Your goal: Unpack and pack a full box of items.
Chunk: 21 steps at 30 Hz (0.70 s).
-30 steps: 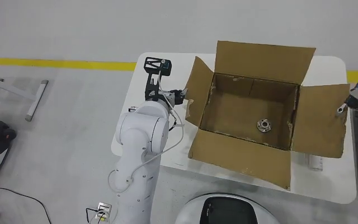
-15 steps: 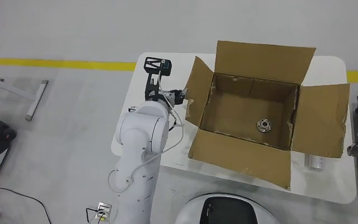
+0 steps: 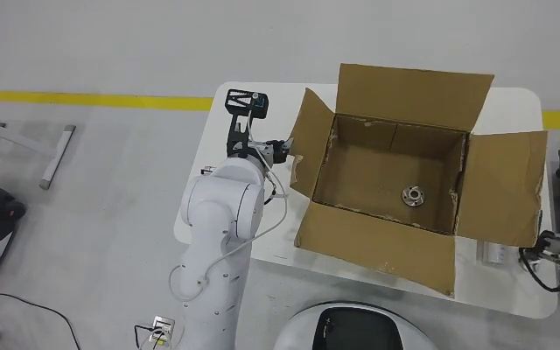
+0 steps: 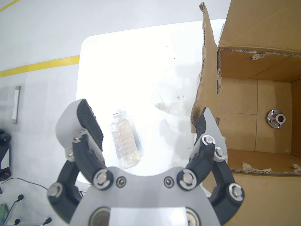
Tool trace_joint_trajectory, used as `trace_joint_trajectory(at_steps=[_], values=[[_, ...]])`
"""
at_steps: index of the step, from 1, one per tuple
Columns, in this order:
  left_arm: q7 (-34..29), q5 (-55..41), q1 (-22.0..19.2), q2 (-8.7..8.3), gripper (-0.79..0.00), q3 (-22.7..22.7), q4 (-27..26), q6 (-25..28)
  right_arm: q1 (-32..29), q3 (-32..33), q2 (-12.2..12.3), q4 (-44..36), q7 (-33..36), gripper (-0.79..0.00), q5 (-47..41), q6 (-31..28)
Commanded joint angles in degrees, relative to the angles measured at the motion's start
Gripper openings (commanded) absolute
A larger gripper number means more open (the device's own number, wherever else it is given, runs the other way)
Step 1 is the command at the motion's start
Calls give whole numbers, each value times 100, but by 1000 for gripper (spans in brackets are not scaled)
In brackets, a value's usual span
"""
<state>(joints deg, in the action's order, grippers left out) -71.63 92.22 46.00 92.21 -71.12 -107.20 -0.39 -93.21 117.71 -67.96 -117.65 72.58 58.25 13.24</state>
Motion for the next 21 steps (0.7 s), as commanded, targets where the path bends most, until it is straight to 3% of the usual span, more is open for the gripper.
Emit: trace_joint_trajectory(at_steps=[1, 4, 5, 6, 9, 11, 14, 16, 19, 21], values=[[0, 0, 0, 0, 0, 0, 0, 0, 144, -207, 19, 92, 113, -785, 184, 3], [0, 0, 0, 0, 0, 0, 0, 0, 308, -378, 43, 214, 218, -785, 377, 33], [0, 0, 0, 0, 0, 0, 0, 0, 348, -420, 46, 226, 258, -690, 352, 27], [0, 0, 0, 0, 0, 0, 0, 0, 365, -438, 55, 253, 331, -508, 408, 12], [0, 0, 0, 0, 0, 0, 0, 0, 444, -466, 72, 243, 416, -376, 451, 19], [0, 0, 0, 0, 0, 0, 0, 0, 467, -432, 82, 195, 453, -139, 466, 60], [0, 0, 0, 0, 0, 0, 0, 0, 469, -269, 84, 131, 433, -114, 245, 139], [0, 0, 0, 0, 0, 0, 0, 0, 490, -69, 69, 95, 308, -209, -225, 248], [0, 0, 0, 0, 0, 0, 0, 0, 512, 561, -8, 176, -149, -231, -1986, 331], [0, 0, 0, 0, 0, 0, 0, 0, 447, 1090, -71, 397, -437, -259, -3492, -28]])
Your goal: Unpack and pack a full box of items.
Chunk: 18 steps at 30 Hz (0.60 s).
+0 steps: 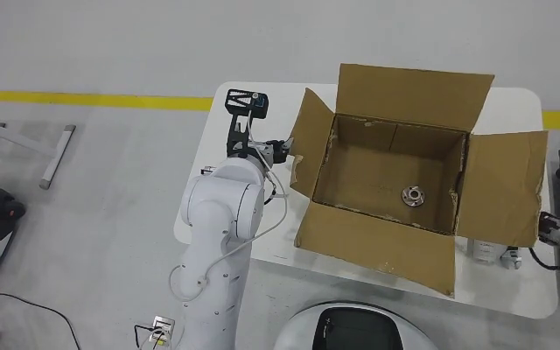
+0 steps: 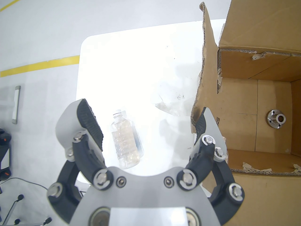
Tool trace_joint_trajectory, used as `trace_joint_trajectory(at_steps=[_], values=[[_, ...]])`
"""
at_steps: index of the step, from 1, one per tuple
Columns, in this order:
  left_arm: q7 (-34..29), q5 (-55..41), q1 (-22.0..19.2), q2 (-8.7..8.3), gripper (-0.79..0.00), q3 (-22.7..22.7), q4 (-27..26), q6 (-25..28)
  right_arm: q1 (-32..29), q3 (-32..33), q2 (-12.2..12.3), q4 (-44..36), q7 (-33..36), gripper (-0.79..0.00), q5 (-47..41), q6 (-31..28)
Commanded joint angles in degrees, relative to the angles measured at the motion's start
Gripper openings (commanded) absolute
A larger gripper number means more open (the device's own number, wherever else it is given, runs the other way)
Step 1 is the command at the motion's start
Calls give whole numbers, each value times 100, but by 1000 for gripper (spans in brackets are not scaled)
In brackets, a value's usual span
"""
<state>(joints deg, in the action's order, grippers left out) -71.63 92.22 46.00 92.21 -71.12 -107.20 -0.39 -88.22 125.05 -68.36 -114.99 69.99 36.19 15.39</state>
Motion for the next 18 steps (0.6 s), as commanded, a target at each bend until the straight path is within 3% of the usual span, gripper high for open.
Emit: trace_joint_trajectory(at_steps=[1, 3, 5, 9, 13, 15, 18], values=[[0, 0, 0, 0, 0, 0, 0, 0, -109, 567, -58, 243, -259, -265, -1932, -439], [0, 0, 0, 0, 0, 0, 0, 0, -202, 884, -106, 504, -381, -409, -3059, -786], [0, 0, 0, 0, 0, 0, 0, 0, -241, 1021, -129, 735, -352, -449, -3931, -1253], [0, 0, 0, 0, 0, 0, 0, 0, -252, 1059, -122, 1014, -177, -379, -4926, -1761], [0, 0, 0, 0, 0, 0, 0, 0, -222, 1008, -79, 1039, -195, -225, -5163, -2021], [0, 0, 0, 0, 0, 0, 0, 0, -213, 1002, -61, 1124, -188, -203, -5364, -2078], [0, 0, 0, 0, 0, 0, 0, 0, -190, 1023, -32, 1246, -171, -240, -5688, -2175]])
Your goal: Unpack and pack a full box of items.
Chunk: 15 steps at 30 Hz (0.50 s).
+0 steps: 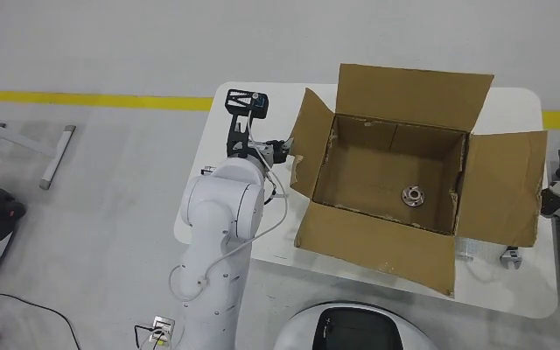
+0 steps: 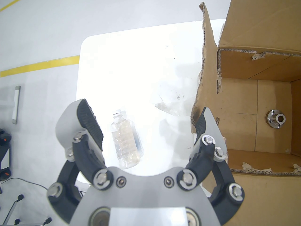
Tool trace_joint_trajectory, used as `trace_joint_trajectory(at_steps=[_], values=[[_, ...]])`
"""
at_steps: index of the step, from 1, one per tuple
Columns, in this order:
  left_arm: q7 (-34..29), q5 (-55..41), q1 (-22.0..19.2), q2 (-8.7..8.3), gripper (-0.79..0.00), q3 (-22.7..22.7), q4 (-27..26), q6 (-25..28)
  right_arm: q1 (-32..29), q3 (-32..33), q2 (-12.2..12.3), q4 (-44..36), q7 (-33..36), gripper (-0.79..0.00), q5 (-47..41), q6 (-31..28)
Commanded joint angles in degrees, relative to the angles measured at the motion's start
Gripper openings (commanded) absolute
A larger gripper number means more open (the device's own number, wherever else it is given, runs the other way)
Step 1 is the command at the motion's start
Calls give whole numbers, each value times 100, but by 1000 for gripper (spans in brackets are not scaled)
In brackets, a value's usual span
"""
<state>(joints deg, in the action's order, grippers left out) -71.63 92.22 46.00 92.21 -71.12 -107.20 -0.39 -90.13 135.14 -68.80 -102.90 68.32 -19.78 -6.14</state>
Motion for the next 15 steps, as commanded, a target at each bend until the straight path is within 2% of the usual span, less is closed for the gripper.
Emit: trace_joint_trajectory(at_steps=[1, 3, 5, 6, 8, 10, 11, 12, 15], values=[[0, 0, 0, 0, 0, 0, 0, 0, 3, 16, 19, 67, -2, -234, -195, -37], [0, 0, 0, 0, 0, 0, 0, 0, -10, 18, 45, 86, 49, -225, -256, -86], [0, 0, 0, 0, 0, 0, 0, 0, -5, -55, 77, 54, 108, -283, -208, -45], [0, 0, 0, 0, 0, 0, 0, 0, 6, -101, 99, 13, 110, -363, -74, -24], [0, 0, 0, 0, 0, 0, 0, 0, 31, -258, 136, -86, 58, -406, 221, 91], [0, 0, 0, 0, 0, 0, 0, 0, 104, -444, 172, -161, -7, -545, 458, 217], [0, 0, 0, 0, 0, 0, 0, 0, 151, -542, 186, -183, -30, -711, 512, 256], [0, 0, 0, 0, 0, 0, 0, 0, 195, -621, 199, -181, -57, -785, 527, 290], [0, 0, 0, 0, 0, 0, 0, 0, 322, -742, 245, -198, -151, -785, 612, 356]])
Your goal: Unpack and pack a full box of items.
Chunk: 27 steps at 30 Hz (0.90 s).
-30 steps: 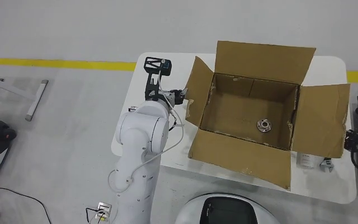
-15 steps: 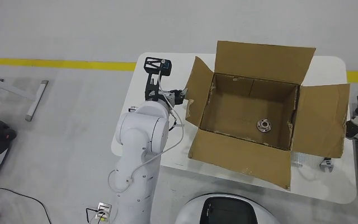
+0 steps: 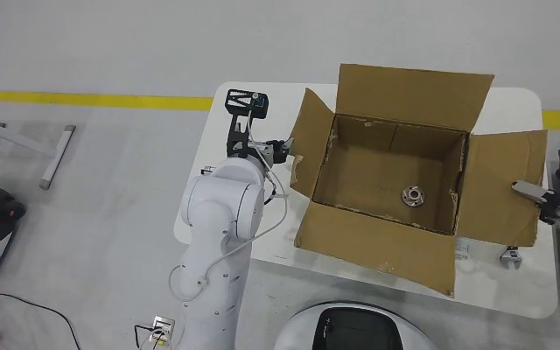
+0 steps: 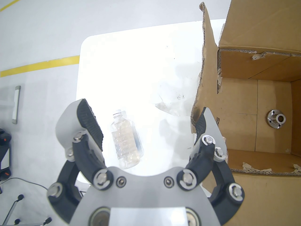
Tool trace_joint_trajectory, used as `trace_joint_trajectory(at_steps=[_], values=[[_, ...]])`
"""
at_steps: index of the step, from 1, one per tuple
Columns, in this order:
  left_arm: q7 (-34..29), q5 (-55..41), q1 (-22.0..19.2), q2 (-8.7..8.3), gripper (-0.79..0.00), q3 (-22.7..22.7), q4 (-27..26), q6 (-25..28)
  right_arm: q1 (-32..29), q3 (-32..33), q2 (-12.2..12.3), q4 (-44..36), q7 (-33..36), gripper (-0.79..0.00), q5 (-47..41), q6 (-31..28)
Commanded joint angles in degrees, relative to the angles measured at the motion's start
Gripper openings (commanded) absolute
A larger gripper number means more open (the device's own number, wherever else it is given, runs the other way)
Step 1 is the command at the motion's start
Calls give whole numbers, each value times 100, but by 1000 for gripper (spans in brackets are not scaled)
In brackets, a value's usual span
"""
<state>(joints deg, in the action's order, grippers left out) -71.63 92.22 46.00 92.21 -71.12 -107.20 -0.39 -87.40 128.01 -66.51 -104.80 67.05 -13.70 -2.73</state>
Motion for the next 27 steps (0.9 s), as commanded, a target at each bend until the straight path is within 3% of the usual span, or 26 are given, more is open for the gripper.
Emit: trace_joint_trajectory(at_steps=[1, 12, 13, 16, 17, 18, 23, 27], values=[[0, 0, 0, 0, 0, 0, 0, 0, 98, -45, 35, -2, -35, -785, 14, 29], [0, 0, 0, 0, 0, 0, 0, 0, 1124, -389, 375, 422, 476, -785, 813, 342], [0, 0, 0, 0, 0, 0, 0, 0, 1213, -429, 404, 517, 495, -727, 891, 364], [0, 0, 0, 0, 0, 0, 0, 0, 1444, -560, 475, 786, 550, -437, 970, 414], [0, 0, 0, 0, 0, 0, 0, 0, 1503, -591, 496, 823, 556, -31, 995, 404], [0, 0, 0, 0, 0, 0, 0, 0, 1546, -616, 515, 846, 564, 0, 1001, 370], [0, 0, 0, 0, 0, 0, 0, 0, 1503, -503, 576, 619, 313, 0, 902, 288], [0, 0, 0, 0, 0, 0, 0, 0, 1298, -395, 608, -108, 141, 0, 877, 200]])
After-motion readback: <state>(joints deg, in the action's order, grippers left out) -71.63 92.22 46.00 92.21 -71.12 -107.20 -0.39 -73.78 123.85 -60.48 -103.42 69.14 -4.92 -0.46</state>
